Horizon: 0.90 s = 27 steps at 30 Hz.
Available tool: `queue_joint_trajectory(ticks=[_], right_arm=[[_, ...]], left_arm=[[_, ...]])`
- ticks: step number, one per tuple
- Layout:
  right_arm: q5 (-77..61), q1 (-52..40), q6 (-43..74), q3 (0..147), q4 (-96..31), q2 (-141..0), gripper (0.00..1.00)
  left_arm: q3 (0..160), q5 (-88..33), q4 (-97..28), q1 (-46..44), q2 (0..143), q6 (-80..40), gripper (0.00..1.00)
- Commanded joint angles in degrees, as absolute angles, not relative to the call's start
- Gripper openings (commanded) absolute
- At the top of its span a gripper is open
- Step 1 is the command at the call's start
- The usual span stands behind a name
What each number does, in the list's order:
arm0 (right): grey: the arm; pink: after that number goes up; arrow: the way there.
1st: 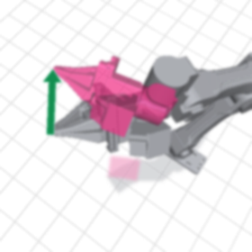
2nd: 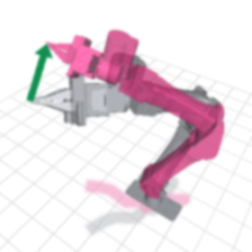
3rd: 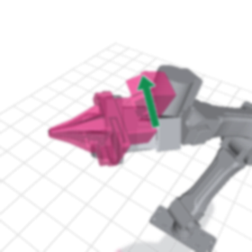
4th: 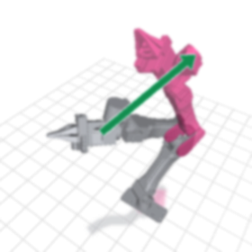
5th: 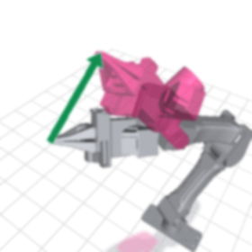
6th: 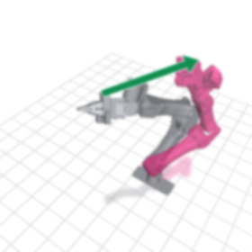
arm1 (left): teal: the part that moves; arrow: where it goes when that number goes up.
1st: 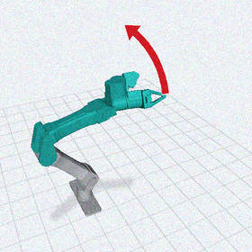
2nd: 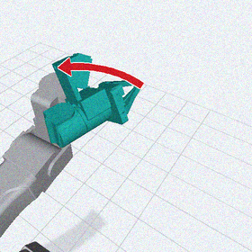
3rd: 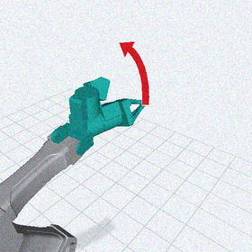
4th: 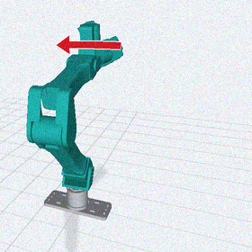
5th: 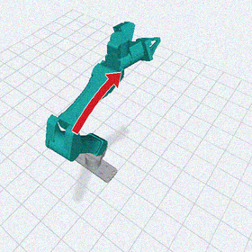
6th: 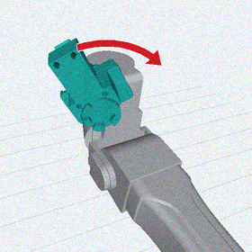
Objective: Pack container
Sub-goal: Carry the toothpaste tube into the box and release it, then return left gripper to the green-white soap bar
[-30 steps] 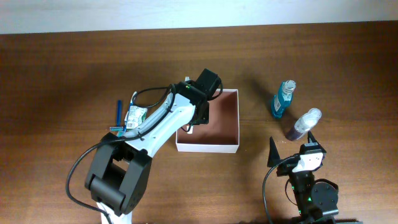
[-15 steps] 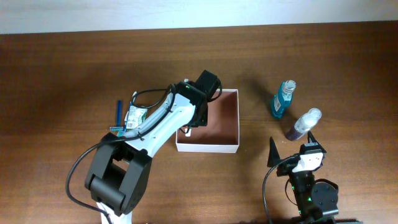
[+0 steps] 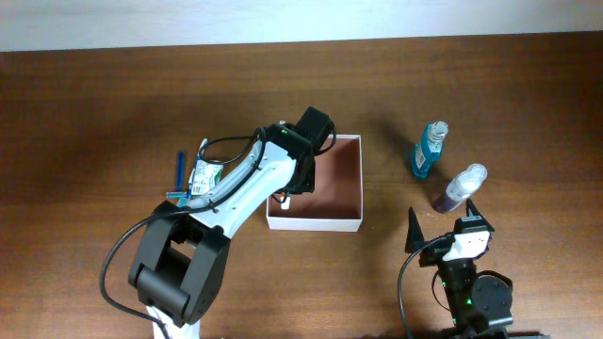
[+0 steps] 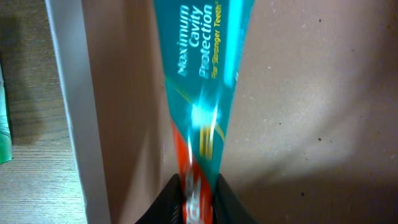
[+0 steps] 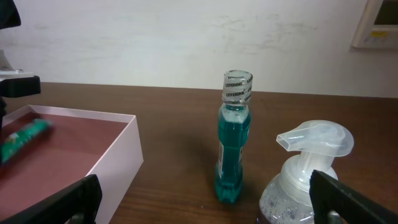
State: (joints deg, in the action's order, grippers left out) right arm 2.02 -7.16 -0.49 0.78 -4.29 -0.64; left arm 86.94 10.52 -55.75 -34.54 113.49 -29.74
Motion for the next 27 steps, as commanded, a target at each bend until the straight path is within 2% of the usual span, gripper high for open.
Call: queue_joint_trajectory(ticks=[1,10,18,21,22,25,27], right_arm=[[1.9,-6.7,-0.9,0.3,-4.5,-0.2,0.98],[1.9,-6.7,-0.9,0.3,-4.5,-0.2,0.98],[1.9,-6.7,-0.9,0.3,-4.5,-0.2,0.98],[1.9,-6.7,-0.9,0.3,-4.5,-0.2,0.98],[1.9,-6.7,-0.9,0.3,-4.5,-0.2,0.98],[1.9,-6.7,-0.9,0.3,-4.5,-0.2,0.98],[1.9,-6.7,-0.9,0.3,-4.5,-0.2,0.98]], left_arm=[[87.3,10.3,-56.5,-34.5,114.5,-29.9,0.24],[89.7,10.3,-58.3,-34.5,114.2,-29.5,0.24],[103.0,10.3,-70.7,-32.5,110.8,-22.3,0.24],[104.2,10.3,-72.6,-30.4,108.8,-19.4,0.29],[104.2,10.3,-73.0,-28.8,107.9,-17.5,0.33],[104.2,10.3,-74.3,-25.0,107.2,-14.6,0.76],[104.0,10.3,-75.2,-21.5,107.3,-14.4,0.79]])
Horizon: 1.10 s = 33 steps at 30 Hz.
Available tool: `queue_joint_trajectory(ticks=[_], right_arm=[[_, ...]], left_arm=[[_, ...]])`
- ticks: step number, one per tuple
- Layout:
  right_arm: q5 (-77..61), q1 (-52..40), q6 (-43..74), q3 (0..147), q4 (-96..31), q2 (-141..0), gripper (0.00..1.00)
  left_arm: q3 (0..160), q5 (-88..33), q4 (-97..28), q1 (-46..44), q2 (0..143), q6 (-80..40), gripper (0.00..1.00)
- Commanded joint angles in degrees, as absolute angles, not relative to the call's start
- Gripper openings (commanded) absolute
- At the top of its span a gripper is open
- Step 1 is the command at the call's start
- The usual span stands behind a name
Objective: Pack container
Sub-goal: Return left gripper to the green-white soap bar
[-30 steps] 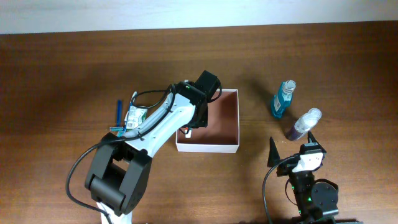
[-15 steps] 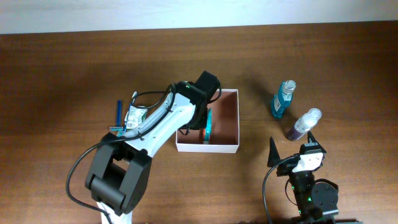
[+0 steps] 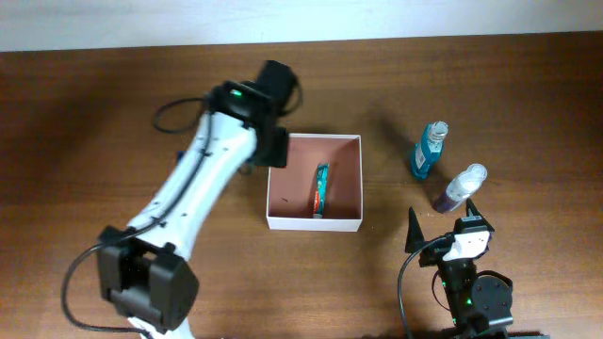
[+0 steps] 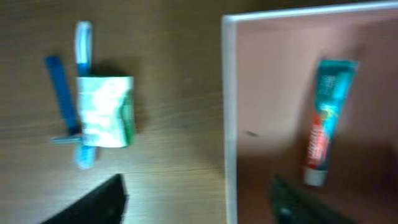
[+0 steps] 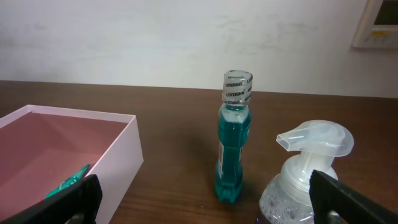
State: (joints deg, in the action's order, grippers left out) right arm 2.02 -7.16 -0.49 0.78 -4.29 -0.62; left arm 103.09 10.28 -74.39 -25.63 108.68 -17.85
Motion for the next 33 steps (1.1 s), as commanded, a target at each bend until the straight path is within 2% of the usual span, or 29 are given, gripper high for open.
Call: queue_joint_trajectory(ticks=[1,7,11,25,33], right_arm=[[1.9,-6.7,-0.9,0.3,-4.5,-0.2,0.98],[1.9,-6.7,-0.9,0.3,-4.5,-0.2,0.98],[1.9,-6.7,-0.9,0.3,-4.5,-0.2,0.98],[1.9,-6.7,-0.9,0.3,-4.5,-0.2,0.98],[1.9,-6.7,-0.9,0.3,-4.5,-0.2,0.98]], left_arm=[[103.6,10.3,-75.4,-18.9,107.3,-14.4,0.80],[98.3,2.9,-72.2,-9.8,107.4,-4.9,0.79],[93.1,2.3,-67.9,-7.7,107.4,-2.7,0.79],[80.3,2.8,-52.2,-7.3,108.0,-3.0,0.79],[78.3,3.6,-48.3,-7.3,108.1,-3.0,0.79]])
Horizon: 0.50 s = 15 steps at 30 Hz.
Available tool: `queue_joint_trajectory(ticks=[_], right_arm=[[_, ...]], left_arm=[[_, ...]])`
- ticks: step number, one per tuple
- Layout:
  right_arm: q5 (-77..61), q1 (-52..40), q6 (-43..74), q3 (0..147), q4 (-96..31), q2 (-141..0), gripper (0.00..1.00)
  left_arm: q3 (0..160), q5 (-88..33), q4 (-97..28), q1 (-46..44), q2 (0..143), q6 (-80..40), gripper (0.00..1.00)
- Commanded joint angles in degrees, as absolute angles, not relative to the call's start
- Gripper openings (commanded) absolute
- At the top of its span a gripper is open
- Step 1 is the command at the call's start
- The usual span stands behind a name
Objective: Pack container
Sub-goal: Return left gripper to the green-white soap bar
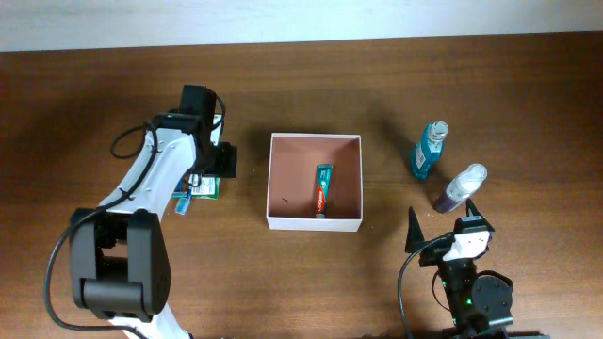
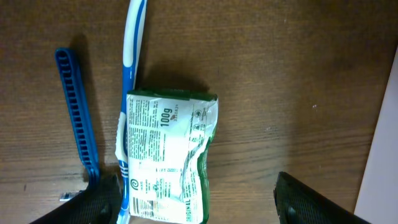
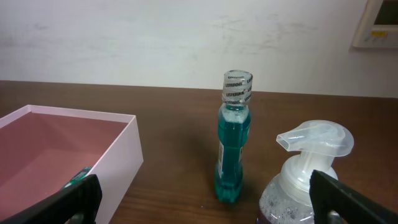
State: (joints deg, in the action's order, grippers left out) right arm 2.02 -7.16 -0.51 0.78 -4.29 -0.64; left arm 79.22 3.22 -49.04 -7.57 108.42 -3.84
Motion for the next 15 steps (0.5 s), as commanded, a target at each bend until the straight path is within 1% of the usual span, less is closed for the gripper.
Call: queue_joint_trajectory(ticks=[1,9,15], right_arm=[[1.9,-6.7,-0.9,0.3,-4.5,-0.2,0.98],[1.9,-6.7,-0.9,0.3,-4.5,-0.2,0.99],[1.9,-6.7,-0.9,0.3,-4.5,-0.2,0.98]], left_arm=[[78.1,3.9,-47.7,-7.3,108.3,-3.0,0.79],[75.0,3.9,-43.5,-7.1,109.6,-3.0,0.79],[74.5,3.9,-43.0,-4.9,112.7,-3.0,0.79]])
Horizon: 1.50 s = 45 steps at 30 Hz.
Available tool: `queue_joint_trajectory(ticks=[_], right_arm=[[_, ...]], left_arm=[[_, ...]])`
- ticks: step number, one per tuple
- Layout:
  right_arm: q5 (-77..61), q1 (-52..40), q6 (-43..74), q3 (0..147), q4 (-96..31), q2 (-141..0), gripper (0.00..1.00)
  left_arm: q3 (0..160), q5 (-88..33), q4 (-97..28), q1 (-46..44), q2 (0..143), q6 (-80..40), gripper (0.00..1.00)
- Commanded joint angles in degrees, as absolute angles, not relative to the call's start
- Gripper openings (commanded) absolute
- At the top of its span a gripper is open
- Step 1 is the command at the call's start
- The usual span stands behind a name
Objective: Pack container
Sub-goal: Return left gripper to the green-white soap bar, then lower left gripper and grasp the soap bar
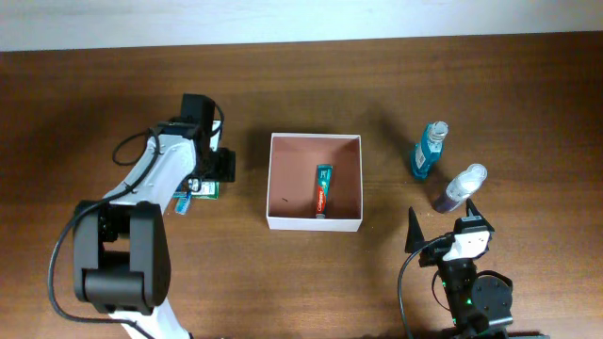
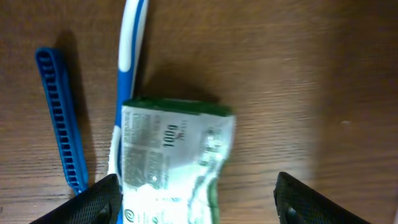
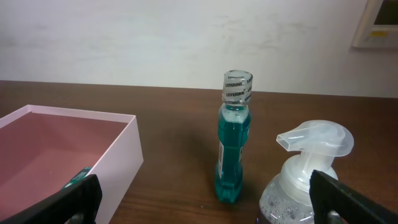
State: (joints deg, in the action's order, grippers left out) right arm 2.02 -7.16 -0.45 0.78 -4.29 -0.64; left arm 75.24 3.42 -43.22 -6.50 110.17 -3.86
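Note:
The pink open box point(image 1: 273, 181) sits mid-table with a teal toothpaste tube point(image 1: 322, 189) lying inside; its tip point(image 3: 76, 177) shows past the box wall point(image 3: 115, 155). Left of the box lies a green and white soap packet point(image 2: 171, 158), resting on a blue toothbrush point(image 2: 129, 59) with a blue ribbed razor point(image 2: 59, 118) beside it. My left gripper point(image 2: 199, 205) hangs open straight over the packet, one finger on each side. My right gripper point(image 3: 205, 205) stands open near the front edge, holding nothing.
A teal mouthwash bottle point(image 3: 234, 146) and a clear foam pump bottle point(image 3: 308, 171) stand upright right of the box, just ahead of the right gripper. In the overhead view the mouthwash bottle point(image 1: 429, 151) is the farther one, the pump bottle point(image 1: 461, 188) the nearer.
My left gripper has come closer to the soap packet, which fills more of the left wrist view. It stays open. The right arm, box and bottles have not moved.
My left gripper was shut on the toothpaste tube inside the box. Then the tube lay loose in the box and the gripper was open over the box's left wall. Later it was over the soap packet to the left, and now stands closer to it.

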Motion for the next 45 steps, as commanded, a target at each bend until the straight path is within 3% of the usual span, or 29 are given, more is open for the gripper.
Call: queue_joint_trajectory(ticks=[1,4,9,13,45], right_arm=[[1.9,-6.7,-0.9,0.3,-4.5,-0.2,0.99],[1.9,-6.7,-0.9,0.3,-4.5,-0.2,0.98],[1.9,-6.7,-0.9,0.3,-4.5,-0.2,0.98],[1.9,-6.7,-0.9,0.3,-4.5,-0.2,0.98],[1.9,-6.7,-0.9,0.3,-4.5,-0.2,0.99]], left_arm=[[74.5,3.9,-43.0,-4.7,113.4,-3.0,0.80],[74.5,3.8,-43.0,-4.3,114.5,-3.0,0.80],[75.2,-2.2,-43.1,-4.3,114.5,-3.0,0.65],[76.2,-3.0,-44.1,-4.3,114.5,-3.0,0.63],[81.3,-3.0,-47.8,-7.6,113.4,-6.8,0.67]])
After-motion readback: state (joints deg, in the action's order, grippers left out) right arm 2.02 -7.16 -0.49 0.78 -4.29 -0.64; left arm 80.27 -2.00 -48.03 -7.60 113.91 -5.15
